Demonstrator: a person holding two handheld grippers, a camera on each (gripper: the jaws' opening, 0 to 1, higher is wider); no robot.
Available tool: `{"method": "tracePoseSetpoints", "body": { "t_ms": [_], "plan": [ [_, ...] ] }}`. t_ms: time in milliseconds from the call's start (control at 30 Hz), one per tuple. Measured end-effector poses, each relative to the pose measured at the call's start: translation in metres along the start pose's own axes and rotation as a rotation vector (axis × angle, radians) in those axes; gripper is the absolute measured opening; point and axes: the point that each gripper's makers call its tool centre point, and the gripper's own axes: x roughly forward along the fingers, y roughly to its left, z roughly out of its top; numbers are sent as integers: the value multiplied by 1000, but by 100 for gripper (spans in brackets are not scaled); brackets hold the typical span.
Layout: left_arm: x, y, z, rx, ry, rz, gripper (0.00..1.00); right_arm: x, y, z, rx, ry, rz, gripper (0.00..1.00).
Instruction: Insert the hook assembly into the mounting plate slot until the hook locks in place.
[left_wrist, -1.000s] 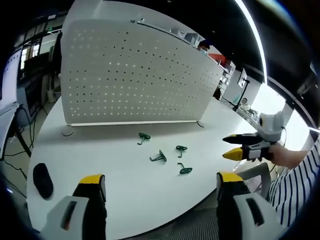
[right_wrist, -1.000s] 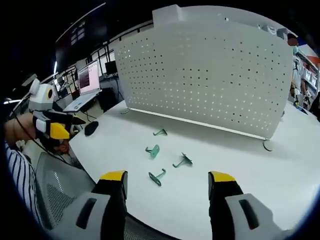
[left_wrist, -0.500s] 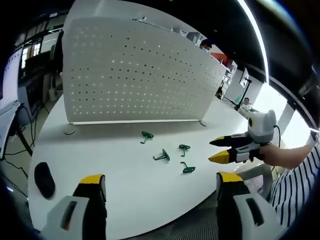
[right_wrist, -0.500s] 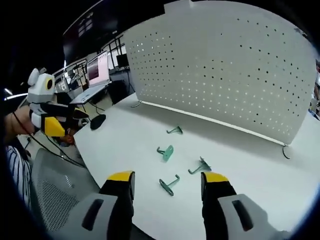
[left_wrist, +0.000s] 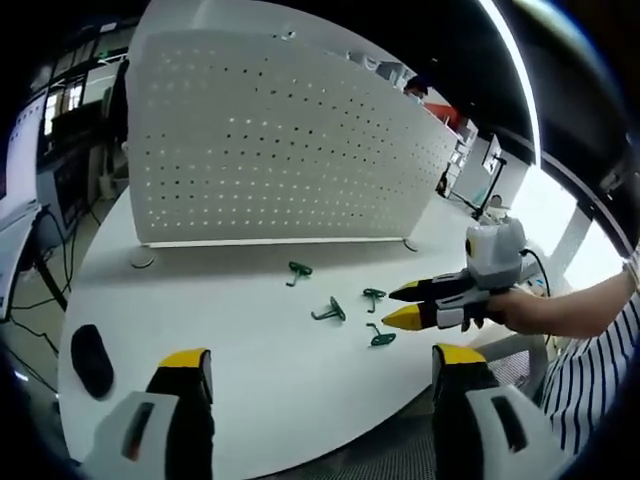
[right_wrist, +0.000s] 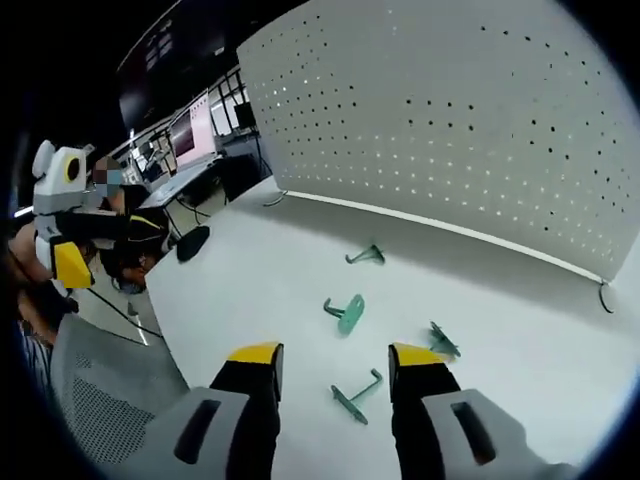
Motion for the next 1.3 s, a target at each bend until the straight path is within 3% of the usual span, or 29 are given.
{"method": "tracePoseSetpoints", "body": {
  "t_ms": [200, 400, 567, 667, 1300],
  "plan": [
    [-1, 3, -3, -7, 9, 9, 93, 20, 5, -6, -66, 62, 4, 32],
    [-1, 7, -5, -19, 12, 17, 93, 34, 10, -2, -97, 69, 0, 27],
    [-1, 8, -6, -20, 18, 19, 92, 46, 4, -7, -76, 99, -7, 26],
    [-1, 11, -6, -23, 22, 21, 92, 50, 3, -8, 7, 101, 4, 25],
    [1, 20, 0, -13, 35, 33, 91, 72, -13, -10, -72, 136, -47, 11]
  ]
}}
